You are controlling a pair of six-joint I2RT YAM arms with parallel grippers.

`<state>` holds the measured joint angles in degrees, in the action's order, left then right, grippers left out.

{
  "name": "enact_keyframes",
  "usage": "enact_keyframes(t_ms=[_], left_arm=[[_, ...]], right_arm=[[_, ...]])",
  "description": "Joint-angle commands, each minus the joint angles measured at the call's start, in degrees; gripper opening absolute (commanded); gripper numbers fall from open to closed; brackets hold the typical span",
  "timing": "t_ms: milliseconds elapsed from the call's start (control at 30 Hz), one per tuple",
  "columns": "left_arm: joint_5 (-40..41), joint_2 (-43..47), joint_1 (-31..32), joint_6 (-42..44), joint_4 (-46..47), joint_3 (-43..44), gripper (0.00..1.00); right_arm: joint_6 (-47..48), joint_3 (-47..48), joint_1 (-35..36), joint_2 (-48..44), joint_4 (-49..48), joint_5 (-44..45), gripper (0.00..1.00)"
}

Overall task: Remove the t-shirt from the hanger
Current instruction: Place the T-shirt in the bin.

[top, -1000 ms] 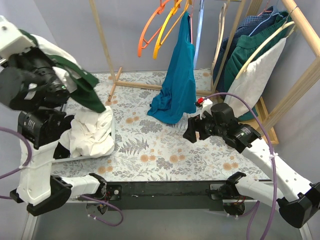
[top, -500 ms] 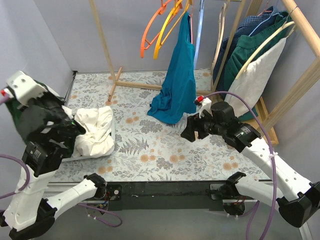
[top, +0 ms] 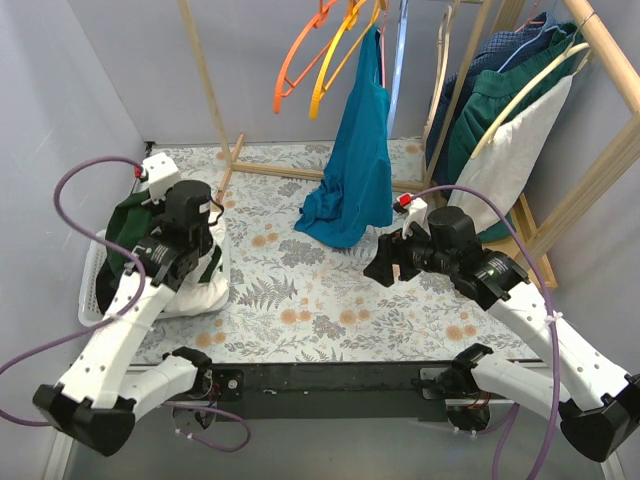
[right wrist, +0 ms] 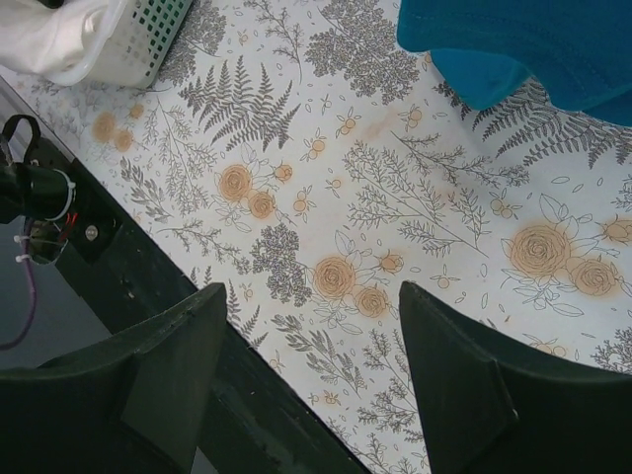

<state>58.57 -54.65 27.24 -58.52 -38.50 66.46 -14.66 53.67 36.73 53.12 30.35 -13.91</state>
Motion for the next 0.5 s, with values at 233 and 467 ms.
enact_keyframes(t_ms=[233, 467], left_arm=[[-32.3, 0.5, -32.4, -0.5, 3.3, -2.3, 0.00], [-36.9, 2.1, -46.0, -7.2, 5.3, -8.5, 0.00]], right_arm=[[1.3, -0.8, -0.1, -3.0, 0.3, 0.6, 0.78], [1.3, -0.6, -0.1, -3.1, -0.5, 0.2, 0.78]])
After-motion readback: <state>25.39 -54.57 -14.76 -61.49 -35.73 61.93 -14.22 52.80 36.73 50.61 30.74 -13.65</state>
